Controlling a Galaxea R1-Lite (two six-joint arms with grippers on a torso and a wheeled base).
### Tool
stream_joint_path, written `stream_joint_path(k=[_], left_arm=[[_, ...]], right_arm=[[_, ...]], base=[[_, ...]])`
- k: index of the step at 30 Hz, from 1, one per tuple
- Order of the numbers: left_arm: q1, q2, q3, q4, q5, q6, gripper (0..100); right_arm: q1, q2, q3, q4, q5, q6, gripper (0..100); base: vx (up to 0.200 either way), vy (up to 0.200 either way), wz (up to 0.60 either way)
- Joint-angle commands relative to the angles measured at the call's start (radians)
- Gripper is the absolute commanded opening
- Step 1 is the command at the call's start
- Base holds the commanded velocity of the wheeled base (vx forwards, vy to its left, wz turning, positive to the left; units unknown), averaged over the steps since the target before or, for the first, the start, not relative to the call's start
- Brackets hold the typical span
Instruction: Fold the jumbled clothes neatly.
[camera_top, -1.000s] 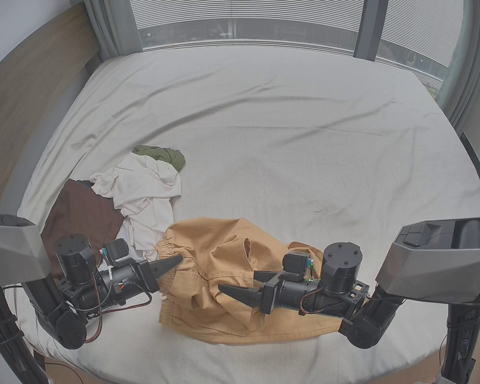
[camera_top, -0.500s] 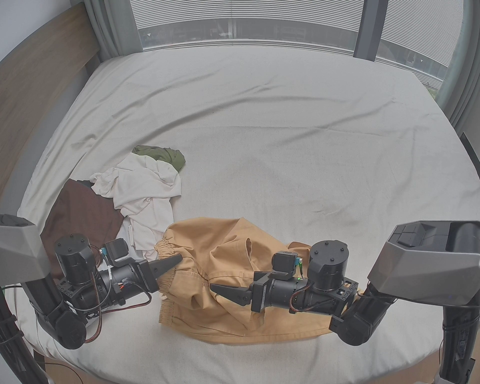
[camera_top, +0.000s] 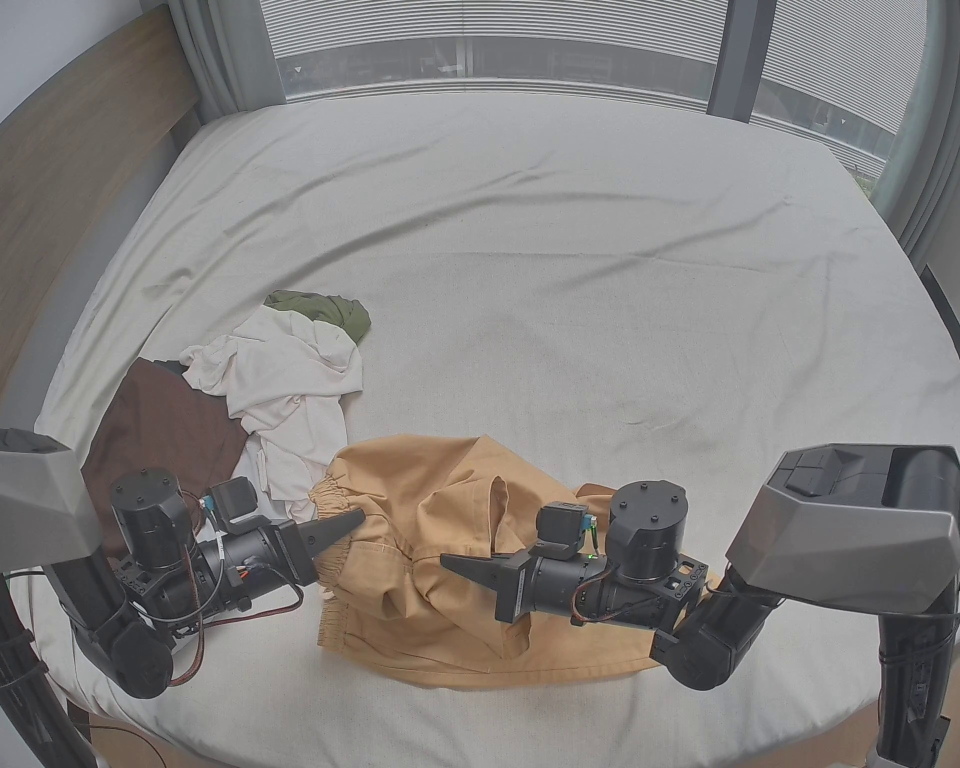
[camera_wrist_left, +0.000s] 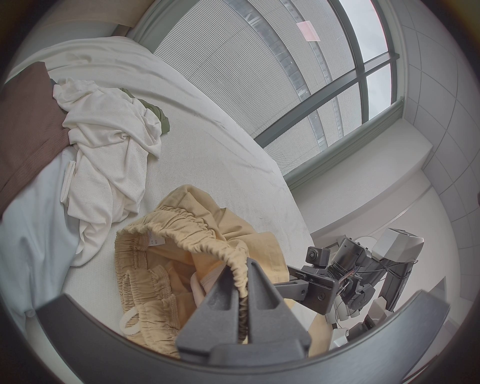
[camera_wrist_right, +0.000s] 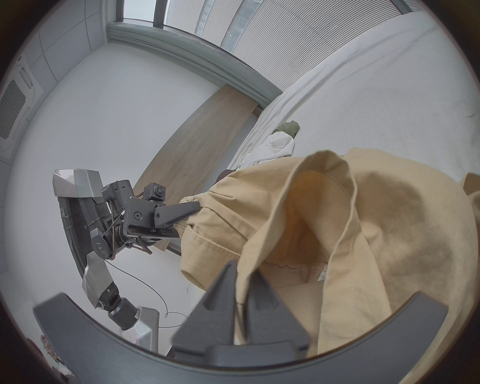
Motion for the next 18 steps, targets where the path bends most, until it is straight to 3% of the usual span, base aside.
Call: stream_joint_path(k=[1, 18], left_arm=[[0.0, 0.002, -0.001, -0.002, 0.0, 0.0, 0], [0.0, -0.039, -0.01, -0.004, 0.0, -0.002, 0]], right_arm=[[-0.002, -0.002, 0.007, -0.006, 0.0, 0.0, 0], [-0.089, -0.196, 0.25, -0.173, 0.003, 0.003, 0]], base=[[0.0, 0.0, 0.0], [0.0, 0.0, 0.0]])
